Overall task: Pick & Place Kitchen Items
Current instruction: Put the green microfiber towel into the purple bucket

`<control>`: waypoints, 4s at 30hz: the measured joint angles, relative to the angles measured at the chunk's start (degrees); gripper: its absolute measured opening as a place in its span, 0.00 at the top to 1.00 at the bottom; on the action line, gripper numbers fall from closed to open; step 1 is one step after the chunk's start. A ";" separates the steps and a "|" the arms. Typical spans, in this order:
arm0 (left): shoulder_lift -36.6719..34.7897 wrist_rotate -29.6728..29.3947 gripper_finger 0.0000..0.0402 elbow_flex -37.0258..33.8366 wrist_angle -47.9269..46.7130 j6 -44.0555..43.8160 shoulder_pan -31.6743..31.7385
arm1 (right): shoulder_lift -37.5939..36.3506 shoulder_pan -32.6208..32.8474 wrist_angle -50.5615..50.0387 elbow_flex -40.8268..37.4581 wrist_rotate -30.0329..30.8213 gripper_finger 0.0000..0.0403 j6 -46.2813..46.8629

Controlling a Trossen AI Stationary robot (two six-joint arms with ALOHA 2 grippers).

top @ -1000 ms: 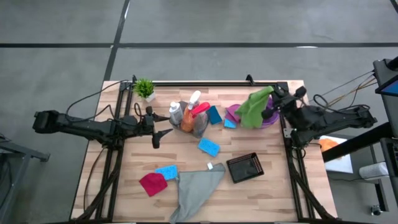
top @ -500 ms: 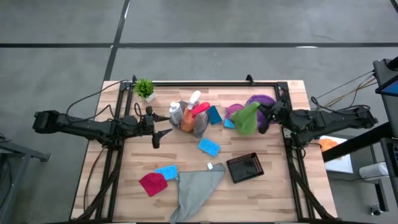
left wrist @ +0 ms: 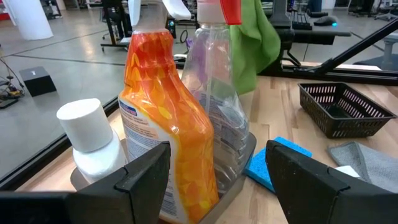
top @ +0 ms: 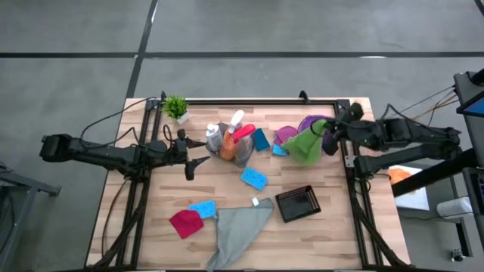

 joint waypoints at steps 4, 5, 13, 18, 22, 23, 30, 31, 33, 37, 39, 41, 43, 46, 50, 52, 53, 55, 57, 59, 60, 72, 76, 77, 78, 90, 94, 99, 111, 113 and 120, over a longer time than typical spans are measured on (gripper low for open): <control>0.00 0.00 0.34 0.01 0.15 0.00 0.00 | 4.70 -3.41 -5.51 7.77 2.99 0.96 -1.42; 0.00 0.00 0.34 0.00 0.18 0.00 0.00 | 5.97 -4.30 -6.99 9.59 3.62 0.96 -2.00; 0.00 0.00 0.34 0.00 0.18 0.00 0.00 | 17.29 -13.95 -24.93 21.70 0.75 0.96 -2.42; 0.00 0.00 0.34 0.00 0.18 0.00 0.00 | 22.52 -20.84 -29.41 23.65 -11.71 0.96 -4.85; 0.00 0.00 0.34 0.00 0.18 -0.02 0.00 | 25.39 -23.74 -29.21 22.22 -16.72 0.96 -7.72; 0.00 0.00 0.34 0.00 0.16 0.00 0.00 | 26.07 -24.39 -28.87 21.63 -17.41 0.96 -8.28; -0.02 0.00 0.34 0.00 -0.04 -0.02 0.00 | 28.87 -28.39 -22.32 14.05 -25.29 0.96 -12.16; -0.02 0.01 0.34 0.00 -0.05 -0.02 0.01 | 29.09 -29.01 -20.78 12.47 -26.99 0.96 -12.95; -0.02 0.01 0.34 0.00 -0.06 -0.03 0.00 | 29.52 -30.13 -17.70 9.05 -29.36 0.96 -14.10; -0.02 0.00 0.34 0.00 -0.08 -0.20 0.02 | 30.67 -32.42 -12.28 1.74 -32.38 0.96 -15.62; -0.02 0.00 0.34 0.00 -0.08 -0.20 0.00 | 31.18 -33.41 -9.48 -1.74 -33.77 0.96 -16.11; -0.02 0.00 0.34 0.00 -0.08 -0.20 0.00 | 31.77 -34.36 -6.82 -4.85 -34.94 0.96 -16.45; -0.02 0.01 0.34 0.00 -0.08 -0.20 0.00 | 32.27 -34.82 -4.94 -7.03 -35.48 0.96 -16.73; -0.02 0.02 0.34 0.00 -0.08 -0.18 0.00 | 32.48 -35.06 -2.87 -8.42 -35.54 0.96 -16.74; -0.02 0.00 0.34 0.00 -0.08 -0.18 0.00 | 30.59 -35.06 -0.55 -8.52 -35.55 0.96 -17.17; -0.02 0.00 0.34 0.00 -0.08 -0.18 0.00 | 29.40 -35.08 -0.37 -7.98 -35.51 0.96 -17.17; -0.02 0.02 0.34 0.00 -0.08 -0.18 0.00 | 28.73 -35.10 -0.24 -7.74 -35.51 0.95 -17.17; -0.02 0.00 0.34 0.00 -0.08 -0.18 0.00 | 27.44 -35.10 -0.27 -7.20 -35.51 0.95 -16.95; -0.02 0.01 0.34 0.00 -0.08 -0.18 0.00 | 26.20 -35.10 -0.27 -7.00 -35.48 0.95 -16.65; -0.02 0.01 0.34 0.00 -0.08 -0.16 0.00 | 25.10 -35.10 -0.32 -6.93 -35.48 0.95 -16.41; -0.02 0.01 0.34 0.00 -0.08 -0.16 0.01 | 24.55 -35.10 -0.31 -6.93 -35.48 0.94 -16.20; -0.02 0.01 0.34 0.00 -0.11 0.03 0.00 | 20.99 -35.10 -0.42 -6.21 -33.76 0.40 -15.25; -0.02 0.00 0.34 0.00 -0.11 0.04 0.00 | 20.02 -35.10 -0.62 -4.94 -33.44 0.28 -16.13; -0.02 0.02 0.34 0.00 -0.11 0.02 0.00 | 19.69 -35.10 -0.62 -4.47 -32.83 0.27 -16.34; -0.02 0.00 0.34 0.00 -0.11 0.02 0.00 | 19.30 -35.04 -0.77 -3.92 -32.25 0.26 -16.71; -0.02 0.01 0.34 0.00 -0.11 0.00 0.00 | 15.70 -35.00 -6.92 1.01 -15.53 0.26 -16.82; -0.02 0.00 0.34 0.00 -0.11 0.00 0.00 | 14.76 -34.60 -7.47 1.11 -13.98 0.26 -16.40; -0.02 0.00 0.34 0.00 -0.11 0.00 0.00 | 13.24 -29.48 -4.28 1.11 -18.09 0.26 -18.26; -0.02 0.00 0.34 0.00 -0.13 0.00 0.00 | 20.99 0.41 -0.81 0.34 -19.93 0.26 -20.72; -0.02 0.00 0.34 0.00 -0.13 0.00 0.00 | 23.68 4.12 0.20 0.34 -17.87 0.26 -20.67; -0.02 0.00 0.34 0.00 -0.13 0.00 0.01 | 34.16 7.78 0.41 0.39 -13.06 0.26 -21.26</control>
